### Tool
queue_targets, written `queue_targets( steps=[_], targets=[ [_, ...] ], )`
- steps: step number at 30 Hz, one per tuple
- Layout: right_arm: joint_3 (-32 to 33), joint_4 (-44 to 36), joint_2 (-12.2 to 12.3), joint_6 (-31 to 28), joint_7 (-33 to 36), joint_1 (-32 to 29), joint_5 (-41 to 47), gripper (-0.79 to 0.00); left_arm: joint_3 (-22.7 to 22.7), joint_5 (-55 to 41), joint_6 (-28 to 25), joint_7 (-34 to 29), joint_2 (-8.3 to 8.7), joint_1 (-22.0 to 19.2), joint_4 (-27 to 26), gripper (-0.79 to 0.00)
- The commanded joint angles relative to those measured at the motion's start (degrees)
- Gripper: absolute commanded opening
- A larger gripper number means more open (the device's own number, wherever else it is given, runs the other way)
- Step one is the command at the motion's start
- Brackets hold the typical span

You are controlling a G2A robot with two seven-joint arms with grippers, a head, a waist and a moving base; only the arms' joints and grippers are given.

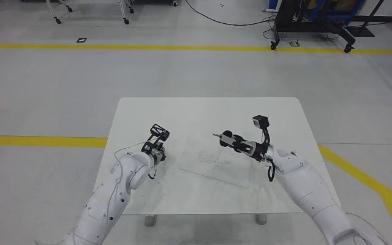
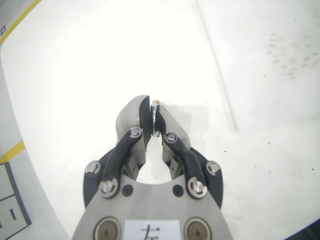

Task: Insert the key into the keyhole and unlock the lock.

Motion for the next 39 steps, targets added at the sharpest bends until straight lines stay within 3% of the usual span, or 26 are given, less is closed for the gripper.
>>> queue_targets(
  steps=[1,8,14,20,23,32,35,39],
  targets=[
    [0.00,0.00,0.00,0.00,0.00,0.00,0.00,-0.785,-0.01,0.31,-0.33,-0.53,0.01,-0.02,0.04,-0.785],
    [0.00,0.00,0.00,0.00,0.00,0.00,0.00,-0.785,-1.50,0.08,0.66,-0.25,0.07,0.32,-0.28,-0.785],
    [0.00,0.00,0.00,0.00,0.00,0.00,0.00,-0.785,-6.10,-7.24,1.09,6.74,0.10,0.50,0.52,-0.785],
    [0.00,0.00,0.00,0.00,0.00,0.00,0.00,-0.785,-10.28,-23.36,-4.66,16.27,-0.22,1.21,4.34,-0.785],
    [0.00,0.00,0.00,0.00,0.00,0.00,0.00,-0.785,-9.98,-24.27,-11.03,20.64,-0.19,1.32,5.05,-0.785],
    [0.00,0.00,0.00,0.00,0.00,0.00,0.00,-0.785,-10.13,-25.41,-10.87,21.32,-0.25,1.55,5.06,-0.785],
    [-0.75,-2.42,-0.35,0.93,-1.99,-1.06,0.98,-0.785,-11.21,-38.29,-12.43,22.34,-0.76,1.59,8.53,-0.785],
    [-2.98,-2.95,-1.42,3.06,-5.27,-0.53,-1.17,-0.785,-11.12,-54.78,-18.47,17.17,-1.32,-1.39,15.54,-0.785]
  ],
)
